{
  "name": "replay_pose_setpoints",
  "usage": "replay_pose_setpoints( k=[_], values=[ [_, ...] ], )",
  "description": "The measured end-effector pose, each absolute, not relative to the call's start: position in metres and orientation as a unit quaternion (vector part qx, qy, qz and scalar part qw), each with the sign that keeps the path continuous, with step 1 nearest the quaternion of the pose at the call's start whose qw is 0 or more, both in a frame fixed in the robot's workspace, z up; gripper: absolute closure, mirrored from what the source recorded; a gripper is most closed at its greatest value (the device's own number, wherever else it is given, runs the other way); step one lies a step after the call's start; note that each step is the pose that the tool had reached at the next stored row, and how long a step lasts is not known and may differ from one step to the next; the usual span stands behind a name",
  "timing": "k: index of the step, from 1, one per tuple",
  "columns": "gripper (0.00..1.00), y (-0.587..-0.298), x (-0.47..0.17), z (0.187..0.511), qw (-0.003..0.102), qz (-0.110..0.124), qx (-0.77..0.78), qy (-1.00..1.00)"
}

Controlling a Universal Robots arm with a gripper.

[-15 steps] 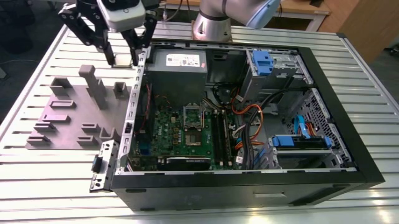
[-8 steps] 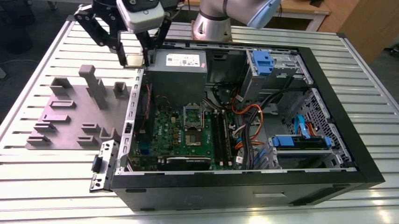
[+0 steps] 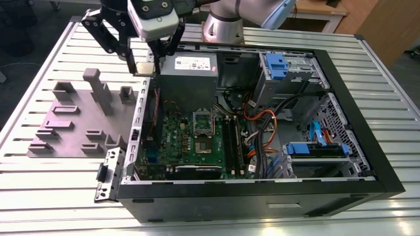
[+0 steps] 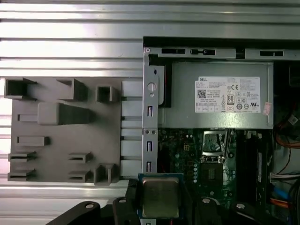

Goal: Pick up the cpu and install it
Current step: 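Pick up the cpu and move it towards the insertion slot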

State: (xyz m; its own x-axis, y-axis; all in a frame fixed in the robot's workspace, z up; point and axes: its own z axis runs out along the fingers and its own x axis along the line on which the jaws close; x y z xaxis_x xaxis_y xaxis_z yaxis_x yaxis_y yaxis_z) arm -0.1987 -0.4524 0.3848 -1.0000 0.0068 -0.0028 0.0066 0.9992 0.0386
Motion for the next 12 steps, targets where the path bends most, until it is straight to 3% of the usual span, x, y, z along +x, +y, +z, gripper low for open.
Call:
replay_pose_setpoints(
  k=[12],
  values=[
    [0.53, -0.46, -0.159, 0.38, 0.0, 0.019, 0.004, 1.0]
  ],
)
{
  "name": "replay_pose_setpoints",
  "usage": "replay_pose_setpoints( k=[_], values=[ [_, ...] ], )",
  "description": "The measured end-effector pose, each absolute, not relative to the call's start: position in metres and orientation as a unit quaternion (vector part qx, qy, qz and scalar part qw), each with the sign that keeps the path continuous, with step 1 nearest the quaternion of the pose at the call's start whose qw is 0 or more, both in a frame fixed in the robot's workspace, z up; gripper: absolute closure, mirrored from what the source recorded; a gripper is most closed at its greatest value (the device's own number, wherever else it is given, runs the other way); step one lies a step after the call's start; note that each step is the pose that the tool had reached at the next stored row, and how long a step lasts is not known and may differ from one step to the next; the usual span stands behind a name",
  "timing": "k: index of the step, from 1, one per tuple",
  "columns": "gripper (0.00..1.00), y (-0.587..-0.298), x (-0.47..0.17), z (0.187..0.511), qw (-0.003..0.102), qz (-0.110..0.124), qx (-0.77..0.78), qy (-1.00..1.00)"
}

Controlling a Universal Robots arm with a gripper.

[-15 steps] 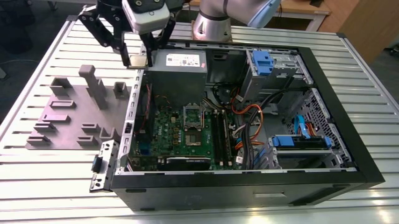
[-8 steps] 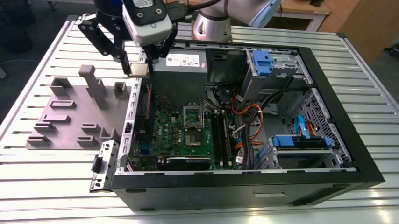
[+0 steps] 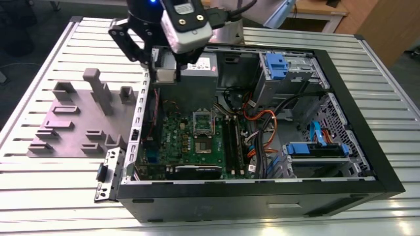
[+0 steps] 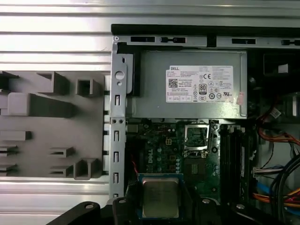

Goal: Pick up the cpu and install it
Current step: 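Pick up the cpu and move it towards the insertion slot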

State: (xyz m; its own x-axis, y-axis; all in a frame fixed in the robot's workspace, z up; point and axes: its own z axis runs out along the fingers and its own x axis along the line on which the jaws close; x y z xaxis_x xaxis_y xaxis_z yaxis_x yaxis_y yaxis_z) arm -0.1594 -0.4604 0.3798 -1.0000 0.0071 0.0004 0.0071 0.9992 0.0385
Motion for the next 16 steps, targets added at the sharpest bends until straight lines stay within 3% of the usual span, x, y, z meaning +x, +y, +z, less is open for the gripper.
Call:
replay_pose_setpoints(
  k=[16],
  values=[
    [0.53, -0.46, -0.087, 0.375, 0.001, -0.019, -0.004, -1.0]
  ],
)
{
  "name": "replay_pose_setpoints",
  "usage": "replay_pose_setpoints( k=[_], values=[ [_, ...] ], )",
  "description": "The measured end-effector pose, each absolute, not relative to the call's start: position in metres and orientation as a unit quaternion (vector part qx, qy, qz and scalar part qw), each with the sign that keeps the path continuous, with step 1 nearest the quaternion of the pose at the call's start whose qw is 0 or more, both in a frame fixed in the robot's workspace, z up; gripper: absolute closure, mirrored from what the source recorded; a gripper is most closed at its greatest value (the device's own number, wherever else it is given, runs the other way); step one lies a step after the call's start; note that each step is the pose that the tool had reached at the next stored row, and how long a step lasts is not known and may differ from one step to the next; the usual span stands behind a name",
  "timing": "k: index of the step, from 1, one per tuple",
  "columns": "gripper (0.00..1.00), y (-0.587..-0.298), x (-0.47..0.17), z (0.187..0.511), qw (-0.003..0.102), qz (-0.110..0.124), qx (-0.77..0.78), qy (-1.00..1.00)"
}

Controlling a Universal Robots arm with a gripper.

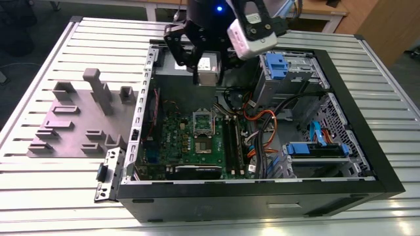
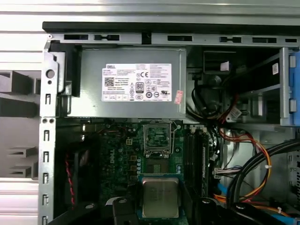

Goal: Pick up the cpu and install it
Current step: 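Pick up the cpu and move it towards the insertion slot, then place the cpu into insertion slot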

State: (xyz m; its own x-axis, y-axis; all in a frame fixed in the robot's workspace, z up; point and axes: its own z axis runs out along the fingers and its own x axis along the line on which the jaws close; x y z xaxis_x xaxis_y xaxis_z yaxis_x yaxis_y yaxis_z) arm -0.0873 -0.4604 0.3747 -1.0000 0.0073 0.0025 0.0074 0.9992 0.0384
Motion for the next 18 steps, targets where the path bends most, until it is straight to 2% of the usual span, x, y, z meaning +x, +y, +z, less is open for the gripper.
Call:
replay_pose_setpoints(
  k=[6, 18],
  values=[
    [0.53, -0.471, -0.081, 0.372, 0.001, -0.019, -0.004, -1.0],
    [0.53, -0.473, -0.081, 0.371, 0.001, -0.019, -0.004, -1.0]
  ],
)
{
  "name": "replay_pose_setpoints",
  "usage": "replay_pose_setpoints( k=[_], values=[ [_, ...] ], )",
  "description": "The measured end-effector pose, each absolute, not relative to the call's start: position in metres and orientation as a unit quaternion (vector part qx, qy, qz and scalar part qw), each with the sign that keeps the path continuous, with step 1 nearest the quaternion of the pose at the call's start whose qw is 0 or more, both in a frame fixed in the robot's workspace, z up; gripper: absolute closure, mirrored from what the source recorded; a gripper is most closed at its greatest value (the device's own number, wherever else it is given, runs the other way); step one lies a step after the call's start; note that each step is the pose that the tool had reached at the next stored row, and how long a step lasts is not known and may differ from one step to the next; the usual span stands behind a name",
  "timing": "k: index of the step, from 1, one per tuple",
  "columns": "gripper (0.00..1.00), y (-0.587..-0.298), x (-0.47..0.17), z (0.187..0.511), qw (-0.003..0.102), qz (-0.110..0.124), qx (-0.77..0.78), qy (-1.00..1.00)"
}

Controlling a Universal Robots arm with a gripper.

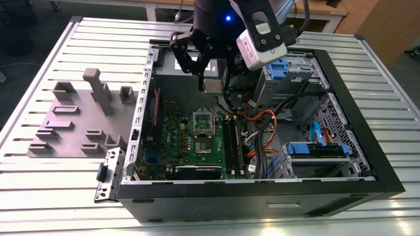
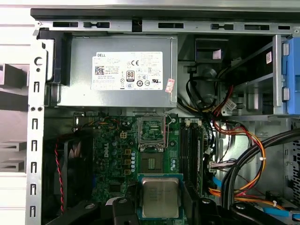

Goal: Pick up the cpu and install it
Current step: 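Place the cpu into insertion slot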

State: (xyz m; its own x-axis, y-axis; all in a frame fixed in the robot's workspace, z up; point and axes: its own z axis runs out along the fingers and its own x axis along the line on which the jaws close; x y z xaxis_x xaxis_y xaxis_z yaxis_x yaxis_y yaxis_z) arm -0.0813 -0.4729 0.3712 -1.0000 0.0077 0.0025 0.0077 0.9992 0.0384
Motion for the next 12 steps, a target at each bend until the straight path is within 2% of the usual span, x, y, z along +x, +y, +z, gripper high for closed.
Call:
replay_pose_setpoints(
  k=[12],
  values=[
    [0.53, -0.484, -0.081, 0.368, 0.001, -0.019, -0.004, -1.0]
  ],
)
